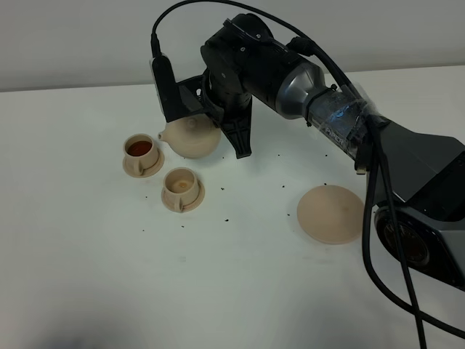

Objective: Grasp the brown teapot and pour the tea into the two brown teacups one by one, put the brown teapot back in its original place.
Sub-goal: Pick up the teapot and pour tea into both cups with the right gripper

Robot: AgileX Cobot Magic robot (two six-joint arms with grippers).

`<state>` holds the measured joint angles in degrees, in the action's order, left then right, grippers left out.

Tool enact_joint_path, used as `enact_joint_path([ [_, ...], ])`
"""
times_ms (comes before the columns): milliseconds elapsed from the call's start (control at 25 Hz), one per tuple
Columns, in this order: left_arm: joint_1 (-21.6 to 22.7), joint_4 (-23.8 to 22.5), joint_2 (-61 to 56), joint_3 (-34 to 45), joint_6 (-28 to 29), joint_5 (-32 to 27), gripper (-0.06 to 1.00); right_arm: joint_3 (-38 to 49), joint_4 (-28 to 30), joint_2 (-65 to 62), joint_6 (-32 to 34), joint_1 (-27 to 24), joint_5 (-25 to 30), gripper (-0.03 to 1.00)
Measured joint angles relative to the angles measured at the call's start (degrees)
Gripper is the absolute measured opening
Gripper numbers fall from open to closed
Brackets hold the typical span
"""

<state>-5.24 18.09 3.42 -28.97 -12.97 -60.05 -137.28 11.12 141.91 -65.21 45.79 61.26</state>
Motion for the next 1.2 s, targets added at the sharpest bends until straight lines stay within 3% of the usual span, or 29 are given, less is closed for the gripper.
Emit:
enact_joint_path([
  [440,0.0,0.0,0.0,0.0,-0.1,0.0,0.26,-0.1,-1.3,0.0,-1.6,-0.7,8.5,0.11],
  [920,0.0,0.0,0.0,0.0,-0.1,0.0,0.26,0.2,-1.4,-2.7,11.2,-1.1,8.9,0.11],
  [1200,0.0,0.0,0.0,0.0,-0.1,0.0,0.26,8.1,-1.6,-7.1,17.2,-1.1,9.0,0.11],
])
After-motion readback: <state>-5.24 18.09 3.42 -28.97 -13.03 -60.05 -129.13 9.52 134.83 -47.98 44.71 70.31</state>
